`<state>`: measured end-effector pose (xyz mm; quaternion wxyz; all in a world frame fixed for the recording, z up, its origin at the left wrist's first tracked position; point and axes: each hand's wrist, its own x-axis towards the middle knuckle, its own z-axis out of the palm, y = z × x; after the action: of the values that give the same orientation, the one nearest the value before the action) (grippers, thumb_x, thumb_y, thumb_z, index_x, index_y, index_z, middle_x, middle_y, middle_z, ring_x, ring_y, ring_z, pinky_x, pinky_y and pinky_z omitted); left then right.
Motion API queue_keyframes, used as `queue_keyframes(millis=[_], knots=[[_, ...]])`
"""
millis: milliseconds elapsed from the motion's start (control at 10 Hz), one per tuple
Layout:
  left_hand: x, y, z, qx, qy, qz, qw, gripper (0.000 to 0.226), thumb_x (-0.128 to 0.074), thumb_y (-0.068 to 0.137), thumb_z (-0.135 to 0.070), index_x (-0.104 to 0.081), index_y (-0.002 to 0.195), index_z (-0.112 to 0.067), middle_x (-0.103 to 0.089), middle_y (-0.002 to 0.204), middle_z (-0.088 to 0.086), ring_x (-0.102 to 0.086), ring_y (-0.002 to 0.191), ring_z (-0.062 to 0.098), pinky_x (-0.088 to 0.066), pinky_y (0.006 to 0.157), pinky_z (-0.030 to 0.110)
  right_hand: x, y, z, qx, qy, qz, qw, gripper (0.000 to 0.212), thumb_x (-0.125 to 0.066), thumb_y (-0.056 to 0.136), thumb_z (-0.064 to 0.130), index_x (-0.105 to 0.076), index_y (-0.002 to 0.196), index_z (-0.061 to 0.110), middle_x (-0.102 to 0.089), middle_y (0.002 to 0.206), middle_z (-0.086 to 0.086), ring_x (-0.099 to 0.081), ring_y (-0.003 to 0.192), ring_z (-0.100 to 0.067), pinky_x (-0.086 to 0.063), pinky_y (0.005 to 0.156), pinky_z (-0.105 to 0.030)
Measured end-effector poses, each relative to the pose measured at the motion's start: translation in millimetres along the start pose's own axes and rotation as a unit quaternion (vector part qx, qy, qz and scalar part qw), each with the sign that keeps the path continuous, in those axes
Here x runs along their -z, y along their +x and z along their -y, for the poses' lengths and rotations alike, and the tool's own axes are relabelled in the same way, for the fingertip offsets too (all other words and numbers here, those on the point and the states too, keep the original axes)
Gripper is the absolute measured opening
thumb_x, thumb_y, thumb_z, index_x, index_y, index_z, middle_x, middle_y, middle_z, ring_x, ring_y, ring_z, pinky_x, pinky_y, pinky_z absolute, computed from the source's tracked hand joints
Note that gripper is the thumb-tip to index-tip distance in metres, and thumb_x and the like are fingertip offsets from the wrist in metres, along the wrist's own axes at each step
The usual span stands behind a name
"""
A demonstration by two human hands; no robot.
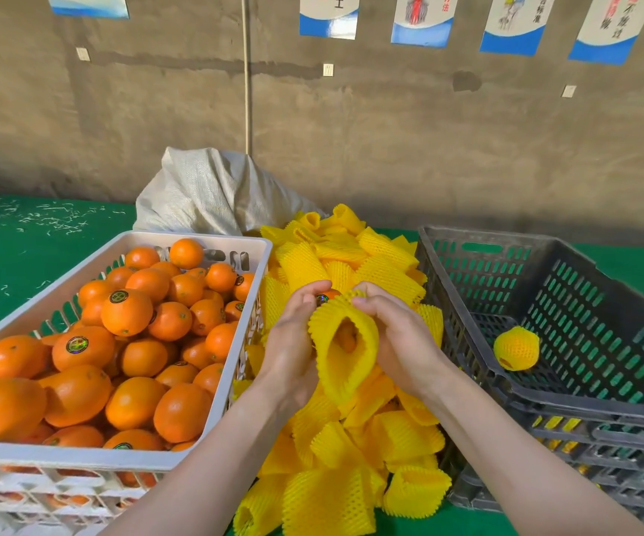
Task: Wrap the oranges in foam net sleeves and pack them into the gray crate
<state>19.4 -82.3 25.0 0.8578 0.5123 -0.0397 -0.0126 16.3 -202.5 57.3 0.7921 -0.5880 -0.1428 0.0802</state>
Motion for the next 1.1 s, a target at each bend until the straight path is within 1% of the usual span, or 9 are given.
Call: queue_keyframes(millis=[100, 200, 300, 400, 700, 800, 900, 1000, 1100], knots=[[-1.7, -4.2, -2.3, -0.014, -0.028, 0.009, 0.999, 0.030, -0.031, 0.102, -0.020, -0.061, 0.106, -0.019, -0.073, 0.088, 0.000, -0.069, 0.086, 0.015, -0.056, 0.077, 0.039, 4.4, 2.8, 2.3, 0.007, -0.022, 0.003, 1.000, 0.012, -0.037, 0.094, 0.005, -0.043, 0.104, 0.010, -0.041, 0.086, -0.012, -0.039, 0.080, -0.024, -0.031, 0.066, -0.034], [-3.5, -11.6, -8.2, -0.023, 0.020, 0.016, 0.999, 0.024, -0.039, 0.098, -0.009, -0.058, 0.112, -0.013, -0.068, 0.099, 0.012, -0.066, 0.093, 0.026, -0.055, 0.060, 0.029, 8.8, 3.2, 2.9, 0.016, -0.056, -0.003, 0.998, 0.011, -0.036, 0.095, 0.007, -0.046, 0.095, 0.010, -0.043, 0.076, -0.007, -0.041, 0.069, -0.018, -0.031, 0.057, -0.030], [-5.3, -14.1, -5.3, -0.041, 0.136, -0.007, 0.990, 0.016, -0.056, 0.094, -0.022, -0.055, 0.105, -0.010, -0.040, 0.122, 0.040, -0.035, 0.114, 0.060, -0.045, 0.077, 0.055, 9.0, 2.0, 0.7, 0.028, -0.077, -0.011, 0.997, 0.020, -0.038, 0.096, 0.007, -0.048, 0.080, 0.014, -0.049, 0.068, 0.001, -0.042, 0.064, -0.012, -0.032, 0.056, -0.030], [-12.6, -17.8, -6.5, -0.083, 0.164, 0.001, 0.983, 0.052, -0.064, 0.070, -0.057, -0.055, 0.115, -0.032, -0.040, 0.131, 0.032, -0.040, 0.116, 0.053, -0.035, 0.096, 0.067, 7.2, -0.3, 0.5, 0.048, -0.093, -0.007, 0.995, 0.023, -0.040, 0.097, 0.008, -0.055, 0.083, 0.018, -0.056, 0.067, 0.003, -0.045, 0.065, -0.013, -0.034, 0.059, -0.031], [-9.0, -16.4, -3.7, -0.206, 0.279, 0.002, 0.938, 0.064, -0.055, 0.074, -0.071, -0.059, 0.113, -0.020, -0.062, 0.112, 0.006, -0.059, 0.107, 0.021, -0.051, 0.091, 0.044, 2.4, -6.4, -4.4, 0.059, -0.071, -0.064, 0.994, 0.017, -0.048, 0.094, 0.007, -0.064, 0.095, 0.007, -0.063, 0.087, -0.018, -0.055, 0.083, -0.028, -0.044, 0.071, -0.038], [-8.3, -18.1, -6.8, -0.225, 0.273, -0.002, 0.935, 0.037, -0.057, 0.083, -0.055, -0.054, 0.108, -0.028, -0.064, 0.108, -0.010, -0.060, 0.105, 0.011, -0.052, 0.091, 0.040, 0.8, -5.1, -4.8, 0.084, -0.103, -0.106, 0.985, 0.014, -0.053, 0.092, 0.010, -0.067, 0.089, 0.010, -0.062, 0.079, -0.010, -0.052, 0.077, -0.024, -0.042, 0.070, -0.041], [-6.2, -15.9, -10.1, -0.201, 0.233, 0.005, 0.952, 0.018, -0.043, 0.101, -0.014, -0.053, 0.114, -0.022, -0.059, 0.107, 0.008, -0.057, 0.096, 0.018, -0.051, 0.084, 0.042, 0.0, -4.7, -6.9, 0.116, -0.132, -0.118, 0.977, 0.011, -0.057, 0.090, 0.015, -0.069, 0.089, 0.016, -0.064, 0.083, -0.006, -0.052, 0.080, -0.021, -0.047, 0.071, -0.045], [-4.5, -18.6, -15.4, -0.132, 0.175, -0.011, 0.976, 0.025, -0.036, 0.101, -0.006, -0.049, 0.113, -0.023, -0.053, 0.114, 0.012, -0.049, 0.099, 0.021, -0.041, 0.088, 0.042, -2.8, -6.5, -10.4, 0.184, -0.180, -0.124, 0.958, 0.019, -0.060, 0.089, 0.012, -0.067, 0.081, 0.028, -0.064, 0.073, 0.017, -0.053, 0.070, 0.001, -0.047, 0.064, -0.019], [-11.1, -16.7, -18.8, -0.098, 0.163, -0.023, 0.981, 0.023, -0.033, 0.102, -0.013, -0.050, 0.105, -0.029, -0.053, 0.121, 0.019, -0.047, 0.106, 0.026, -0.038, 0.100, 0.050, -6.1, -9.4, -21.0, 0.204, -0.216, -0.117, 0.948, 0.013, -0.059, 0.089, 0.016, -0.065, 0.092, 0.027, -0.065, 0.084, 0.014, -0.057, 0.079, 0.000, -0.047, 0.071, -0.017]])
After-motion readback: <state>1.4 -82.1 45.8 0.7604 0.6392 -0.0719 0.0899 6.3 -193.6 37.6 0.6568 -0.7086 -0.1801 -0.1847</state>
